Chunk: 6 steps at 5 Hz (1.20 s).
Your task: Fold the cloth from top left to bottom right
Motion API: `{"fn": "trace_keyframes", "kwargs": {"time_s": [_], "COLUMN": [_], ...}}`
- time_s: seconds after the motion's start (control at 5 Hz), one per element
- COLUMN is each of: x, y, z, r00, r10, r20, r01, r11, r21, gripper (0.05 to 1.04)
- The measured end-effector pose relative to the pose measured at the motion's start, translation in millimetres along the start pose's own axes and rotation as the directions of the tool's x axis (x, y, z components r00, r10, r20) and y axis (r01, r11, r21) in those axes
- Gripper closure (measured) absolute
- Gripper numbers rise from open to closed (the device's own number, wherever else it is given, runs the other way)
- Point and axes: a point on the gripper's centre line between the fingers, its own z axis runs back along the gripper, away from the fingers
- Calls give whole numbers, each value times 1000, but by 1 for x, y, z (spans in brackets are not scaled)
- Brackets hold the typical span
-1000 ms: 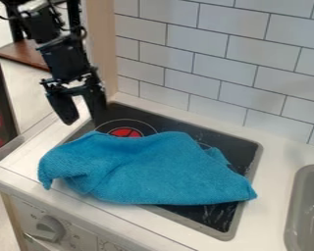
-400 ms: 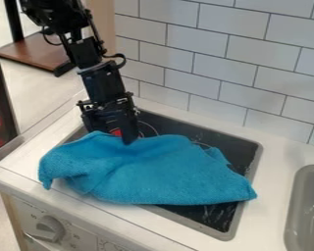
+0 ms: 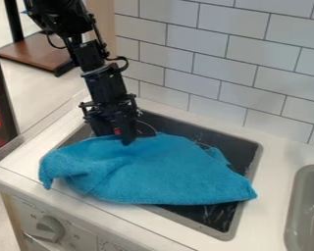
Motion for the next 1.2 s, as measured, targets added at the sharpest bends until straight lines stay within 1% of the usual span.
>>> {"fn": "trace_keyframes", "kwargs": {"time_s": [0.2, 0.4, 0.6, 0.8, 1.0, 1.2], "x": [1, 0, -3, -1, -5, -16], "y": [1, 2, 5, 1, -15, -58], "z": [0, -1, 0, 18, 37, 33], "r00": [1000, 1000, 1000, 999, 994, 964], "r10": [-9, -4, -1, -29, -85, -264], "r20": [6, 3, -5, 38, 72, 29], "r01": [9, 4, 1, 26, 78, 260], "r11": [1000, 1000, 999, 997, 993, 960], "r21": [10, 15, 38, 72, 91, 99], "gripper": [756, 954, 1032, 1034, 1034, 1034]}}
